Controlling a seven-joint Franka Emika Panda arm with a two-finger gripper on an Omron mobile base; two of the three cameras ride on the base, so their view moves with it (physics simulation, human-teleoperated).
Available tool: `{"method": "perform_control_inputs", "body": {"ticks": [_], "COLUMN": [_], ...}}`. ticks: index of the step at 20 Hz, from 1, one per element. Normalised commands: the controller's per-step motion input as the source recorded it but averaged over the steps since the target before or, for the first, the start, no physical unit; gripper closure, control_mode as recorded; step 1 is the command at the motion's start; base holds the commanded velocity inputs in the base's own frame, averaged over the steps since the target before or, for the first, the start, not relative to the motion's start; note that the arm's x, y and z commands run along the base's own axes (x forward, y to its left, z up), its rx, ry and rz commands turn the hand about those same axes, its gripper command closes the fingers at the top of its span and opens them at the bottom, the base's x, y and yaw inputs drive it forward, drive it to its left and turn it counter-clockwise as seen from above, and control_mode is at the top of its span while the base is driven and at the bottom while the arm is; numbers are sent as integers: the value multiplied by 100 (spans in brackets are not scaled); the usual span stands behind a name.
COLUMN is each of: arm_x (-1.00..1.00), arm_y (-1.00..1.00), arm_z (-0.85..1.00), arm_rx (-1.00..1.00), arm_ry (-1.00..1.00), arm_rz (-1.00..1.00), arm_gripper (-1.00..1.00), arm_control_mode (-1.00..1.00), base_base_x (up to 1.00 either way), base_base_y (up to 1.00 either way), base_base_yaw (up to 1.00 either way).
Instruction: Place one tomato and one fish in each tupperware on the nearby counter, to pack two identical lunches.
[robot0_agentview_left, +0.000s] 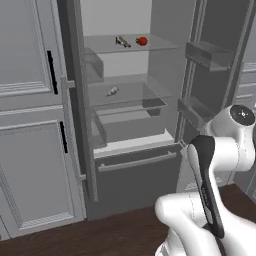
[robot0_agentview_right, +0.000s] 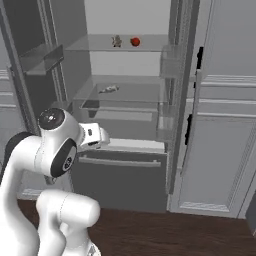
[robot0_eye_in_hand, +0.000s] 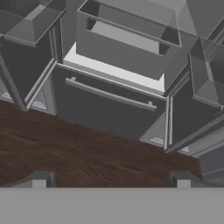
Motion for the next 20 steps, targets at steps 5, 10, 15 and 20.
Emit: {"method": "perform_control_inputs", "body": {"ticks": [5, 10, 15, 20], "arm_x": [0, 0, 0, 15], "arm_y": [0, 0, 0, 24], "arm_z": [0, 0, 0, -66], "arm_rx": [0, 0, 0, -2], "arm_ry": [0, 0, 0, -14], "arm_rz": [0, 0, 0, -6], "arm_gripper": [-100, -100, -100, -100], "arm_control_mode": [100, 100, 100, -100], "base_base_x": [100, 100, 85, 0], "base_base_y": [-18, 13, 27, 0], "base_base_yaw": [0, 0, 0, 0]}}
